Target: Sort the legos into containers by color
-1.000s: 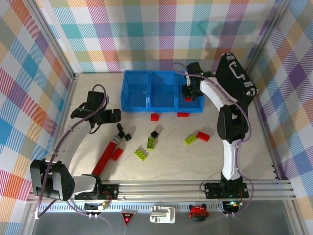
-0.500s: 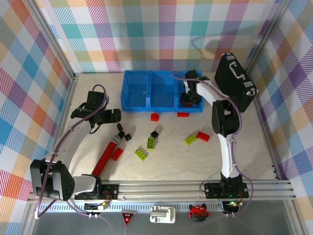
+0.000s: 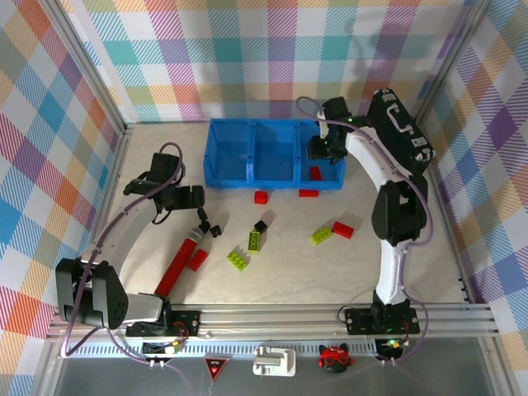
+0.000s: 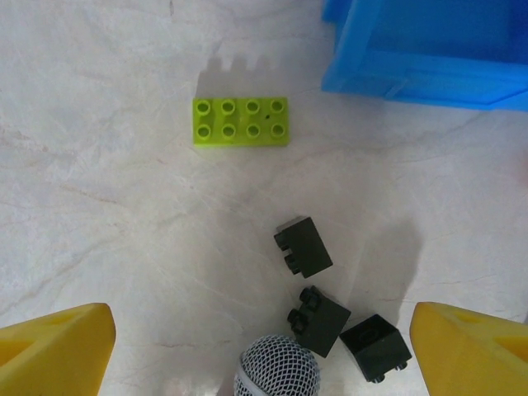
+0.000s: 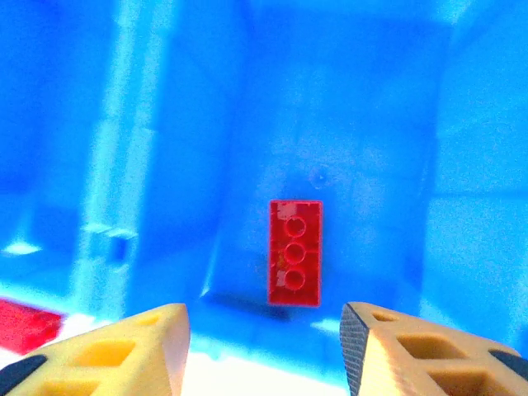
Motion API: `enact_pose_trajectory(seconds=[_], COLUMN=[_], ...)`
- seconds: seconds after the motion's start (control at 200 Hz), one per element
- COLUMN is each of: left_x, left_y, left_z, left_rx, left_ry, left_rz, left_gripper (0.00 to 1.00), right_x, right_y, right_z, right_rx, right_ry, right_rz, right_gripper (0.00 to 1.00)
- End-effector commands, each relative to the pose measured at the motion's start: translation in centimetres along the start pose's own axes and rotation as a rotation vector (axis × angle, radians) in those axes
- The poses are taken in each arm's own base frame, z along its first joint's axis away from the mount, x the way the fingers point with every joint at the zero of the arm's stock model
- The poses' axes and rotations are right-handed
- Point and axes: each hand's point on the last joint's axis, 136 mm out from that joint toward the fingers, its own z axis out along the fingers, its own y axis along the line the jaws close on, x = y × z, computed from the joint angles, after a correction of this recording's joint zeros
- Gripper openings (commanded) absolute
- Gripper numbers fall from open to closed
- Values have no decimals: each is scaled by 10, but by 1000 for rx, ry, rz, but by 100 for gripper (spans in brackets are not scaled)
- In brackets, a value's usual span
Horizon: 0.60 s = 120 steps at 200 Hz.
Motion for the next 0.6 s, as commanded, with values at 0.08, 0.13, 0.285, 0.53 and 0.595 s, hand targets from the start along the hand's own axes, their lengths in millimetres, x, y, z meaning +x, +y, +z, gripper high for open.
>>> enact_pose_trajectory(seconds=[0.08, 0.13, 0.285, 0.53, 0.595], left_x=[-6, -5, -4, -2, 1], left_y=[-1, -1, -13, -24, -26], left_z=[2, 4, 17, 43, 51], left_rx=[-11, -18, -27, -81, -81], left_ry=[82, 117, 170, 191, 199], left_rz=[-72, -91, -108, -143, -155], left_gripper=[83, 82, 76, 59, 57], right_x=[21, 28, 46, 78, 85], right_y=[14, 15, 14, 6, 5], right_z=[-36, -43, -56, -53, -53], right_rx=[-90, -103, -112, -87, -83], right_ry=[-22, -26, -39, -3, -3], right_rz=[64, 76, 92, 113, 122], right_gripper=[53, 53, 54, 54, 54])
